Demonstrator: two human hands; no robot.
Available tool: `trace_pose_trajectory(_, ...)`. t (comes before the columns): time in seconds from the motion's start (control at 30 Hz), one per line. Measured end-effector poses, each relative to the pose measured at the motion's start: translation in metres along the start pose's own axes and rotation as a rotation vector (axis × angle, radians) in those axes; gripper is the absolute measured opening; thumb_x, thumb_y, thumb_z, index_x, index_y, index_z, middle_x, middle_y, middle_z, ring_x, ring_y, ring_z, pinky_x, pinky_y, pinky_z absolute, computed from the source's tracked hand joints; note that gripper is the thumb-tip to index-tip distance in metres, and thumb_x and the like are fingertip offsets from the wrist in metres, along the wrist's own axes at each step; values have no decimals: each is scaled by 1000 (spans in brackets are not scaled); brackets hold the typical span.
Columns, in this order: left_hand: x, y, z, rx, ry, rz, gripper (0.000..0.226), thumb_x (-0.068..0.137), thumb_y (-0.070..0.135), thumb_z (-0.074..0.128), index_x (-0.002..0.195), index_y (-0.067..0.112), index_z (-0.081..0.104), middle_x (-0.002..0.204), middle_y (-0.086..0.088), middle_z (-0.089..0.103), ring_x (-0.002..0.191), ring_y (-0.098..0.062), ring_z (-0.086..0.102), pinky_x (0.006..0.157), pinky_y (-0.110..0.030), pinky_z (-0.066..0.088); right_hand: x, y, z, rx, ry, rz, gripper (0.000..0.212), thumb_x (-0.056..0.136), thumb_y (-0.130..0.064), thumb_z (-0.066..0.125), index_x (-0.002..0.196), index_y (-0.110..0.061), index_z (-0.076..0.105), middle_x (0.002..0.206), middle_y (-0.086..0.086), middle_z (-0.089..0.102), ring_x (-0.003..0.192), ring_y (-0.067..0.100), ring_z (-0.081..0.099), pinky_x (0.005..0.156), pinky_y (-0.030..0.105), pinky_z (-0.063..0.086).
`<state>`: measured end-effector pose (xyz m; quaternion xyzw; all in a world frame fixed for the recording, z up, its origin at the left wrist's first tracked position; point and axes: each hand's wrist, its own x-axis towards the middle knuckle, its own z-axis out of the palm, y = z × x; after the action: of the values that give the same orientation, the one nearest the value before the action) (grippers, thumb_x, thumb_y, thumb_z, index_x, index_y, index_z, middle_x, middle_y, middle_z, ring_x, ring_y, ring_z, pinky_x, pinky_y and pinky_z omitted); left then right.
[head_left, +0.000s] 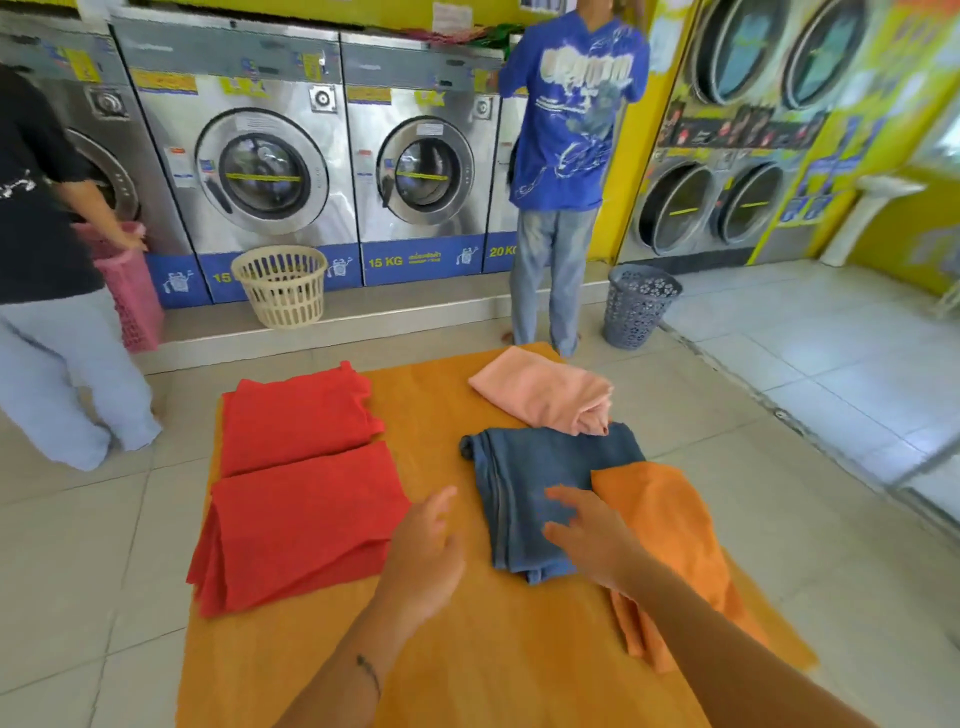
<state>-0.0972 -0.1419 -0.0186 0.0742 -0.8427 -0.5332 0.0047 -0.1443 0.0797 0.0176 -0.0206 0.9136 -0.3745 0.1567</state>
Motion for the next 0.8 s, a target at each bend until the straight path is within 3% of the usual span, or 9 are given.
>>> trace_pose_trajectory(0.07,3,11,31,10,-95,33,55,94,14,44,145,30,39,146,4,43,127,-10,48,90,-23,46,-10,22,-21,15,40,37,54,89,-25,63,140,-23,48,138,7,52,113,17,52,98,37,46)
trace_pose_trajectory(0.2,9,33,86,0,-210,52,53,94,20,47,144,35,39,145,13,39,124,-5,45,74,-8,44,-22,66,-54,10,114,112,59,87,-18,61,143,-23,45,143,7,46,126,21,47,103,33,41)
trace_pose_trajectory(0.33,19,59,135,62,-261,39,53,94,25,48,144,36,36,142,14,37,123,-7,44,99,-28,45,-27,117,-88,-36,125,147,59,88,-26,61,143,-29,43,140,3,43,107,14,53,78,15,41)
trace_pose_trajectory(0.4,28,71,156,125,-288,21,56,93,26,49,147,33,35,143,12,35,125,-9,42,105,-34,41,-26,142,-104,-14,118,186,62,86,-27,61,144,-30,40,138,4,43,108,16,54,82,20,44)
trace_pose_trajectory(0.5,47,87,180,245,-308,47,59,91,28,50,147,30,35,143,7,35,123,-7,39,107,-32,37,-21,172,-122,31,73,258,72,80,-29,60,146,-30,33,137,7,45,116,26,52,90,35,46)
trace_pose_trajectory(0.6,71,100,202,384,-276,91,57,90,24,49,145,35,39,146,1,32,132,-18,37,110,-37,36,-14,191,-125,115,-2,288,80,76,-32,56,148,-31,22,133,6,51,113,27,55,93,45,50)
trace_pose_trajectory(0.7,94,107,220,529,-260,88,60,94,15,41,147,40,36,158,-4,19,144,-25,21,116,-41,27,-10,202,-121,197,-65,252,80,76,-32,53,146,-42,15,122,-1,54,106,24,57,90,44,50)
trace_pose_trajectory(0.8,108,107,230,663,-372,37,70,91,10,37,151,45,24,163,-5,10,149,-27,8,119,-48,18,-7,206,-119,248,-69,200,84,74,-30,52,145,-48,10,124,-1,56,104,23,59,86,42,50)
